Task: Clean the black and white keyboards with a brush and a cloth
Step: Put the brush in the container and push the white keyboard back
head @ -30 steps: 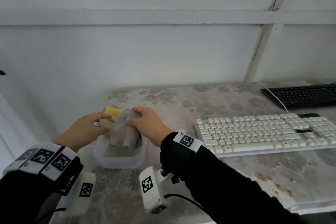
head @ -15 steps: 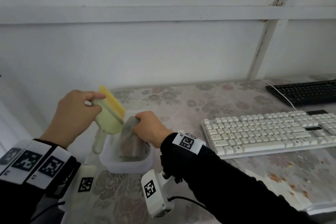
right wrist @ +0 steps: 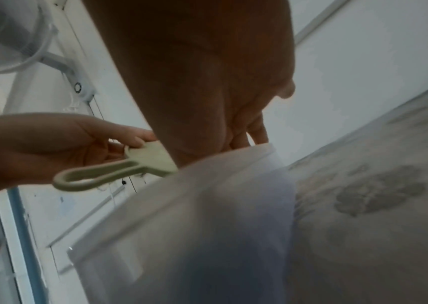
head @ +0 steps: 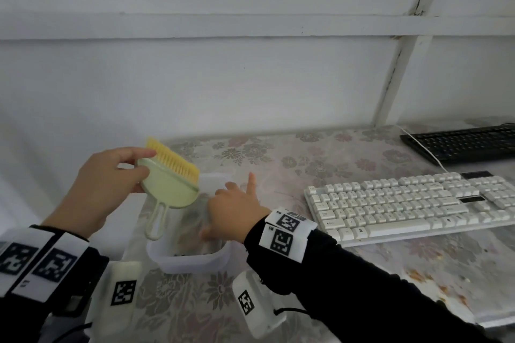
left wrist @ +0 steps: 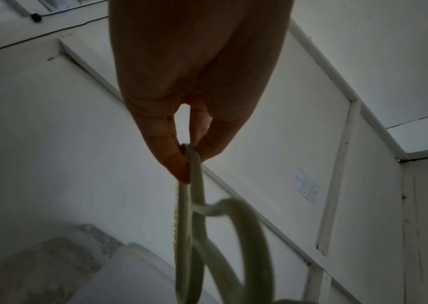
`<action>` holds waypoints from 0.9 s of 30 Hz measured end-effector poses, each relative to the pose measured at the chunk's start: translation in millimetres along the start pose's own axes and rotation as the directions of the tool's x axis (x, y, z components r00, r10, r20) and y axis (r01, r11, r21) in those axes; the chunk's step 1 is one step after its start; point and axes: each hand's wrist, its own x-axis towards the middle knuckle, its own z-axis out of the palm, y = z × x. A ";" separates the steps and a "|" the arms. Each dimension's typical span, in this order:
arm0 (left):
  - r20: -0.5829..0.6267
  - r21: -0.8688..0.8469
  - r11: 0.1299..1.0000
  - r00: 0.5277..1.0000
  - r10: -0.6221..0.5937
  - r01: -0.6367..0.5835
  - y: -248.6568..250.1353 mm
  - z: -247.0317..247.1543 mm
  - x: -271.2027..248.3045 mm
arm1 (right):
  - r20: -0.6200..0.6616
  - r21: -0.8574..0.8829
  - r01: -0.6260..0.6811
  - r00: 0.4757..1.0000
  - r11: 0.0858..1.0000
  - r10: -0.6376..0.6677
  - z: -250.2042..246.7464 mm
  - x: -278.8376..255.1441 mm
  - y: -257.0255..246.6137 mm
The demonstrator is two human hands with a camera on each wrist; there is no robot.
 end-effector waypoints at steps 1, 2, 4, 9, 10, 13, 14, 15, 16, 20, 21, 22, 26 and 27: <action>0.007 -0.019 1.000 1.000 -0.004 0.005 -1.2 2.6 -0.6 | 0.007 -0.008 -0.007 1.000 1.000 0.007 2.3 -1.5 1.4; 0.015 -0.039 0.999 1.000 -0.010 0.011 -2.3 5.3 -1.5 | 0.020 -0.007 -0.015 1.000 1.000 0.015 3.7 -2.9 2.4; 0.038 -0.062 0.998 0.999 -0.023 0.025 -5.3 10.7 -3.3 | 0.055 0.032 -0.024 0.998 0.999 0.022 1.5 -5.0 5.5; 0.106 -0.049 0.997 0.993 -0.055 0.060 -14.5 22.4 -8.9 | 0.173 0.259 -0.077 0.984 0.963 0.032 -13.7 -10.0 20.7; 0.117 -0.039 0.997 0.991 -0.063 0.068 -15.4 24.2 -9.6 | 0.180 0.286 -0.079 0.983 0.955 0.028 -15.9 -11.8 22.9; 0.105 0.084 0.994 0.992 -0.071 0.063 -18.9 28.0 -10.8 | 0.166 0.383 -0.069 0.986 0.921 0.005 -17.2 -18.8 25.6; 0.095 0.152 0.987 0.993 -0.073 0.058 -20.0 28.4 -11.1 | 0.165 0.429 -0.071 0.986 0.901 -0.001 -15.7 -21.3 25.8; 0.090 0.214 0.975 0.993 -0.078 0.057 -20.6 28.8 -11.8 | 0.170 0.474 -0.076 0.985 0.878 -0.007 -13.9 -24.0 25.5; 0.090 0.263 0.963 0.992 -0.089 0.062 -20.6 29.4 -13.2 | 0.185 0.512 -0.086 0.983 0.855 -0.012 -11.9 -26.4 25.1; 0.139 0.326 0.939 0.976 -0.168 0.115 -22.2 32.9 -19.2 | 0.252 0.574 -0.103 0.966 0.812 -0.055 -5.2 -36.0 22.5; 0.142 0.322 0.938 0.973 -0.181 0.128 -23.2 33.3 -20.4 | 0.248 0.581 -0.088 0.966 0.809 -0.073 -4.3 -38.7 21.6; 0.146 0.316 0.939 0.971 -0.192 0.138 -24.0 33.4 -21.6 | 0.236 0.587 -0.071 0.968 0.806 -0.087 -4.0 -41.3 20.6; 0.206 0.290 0.943 0.952 -0.228 0.163 -26.0 30.2 -28.1 | 0.190 0.608 -0.070 0.980 0.791 -0.060 5.7 -42.9 16.3; 0.226 0.292 0.942 0.946 -0.233 0.163 -25.3 29.2 -30.0 | 0.172 0.624 -0.068 0.984 0.778 -0.052 8.3 -42.1 16.4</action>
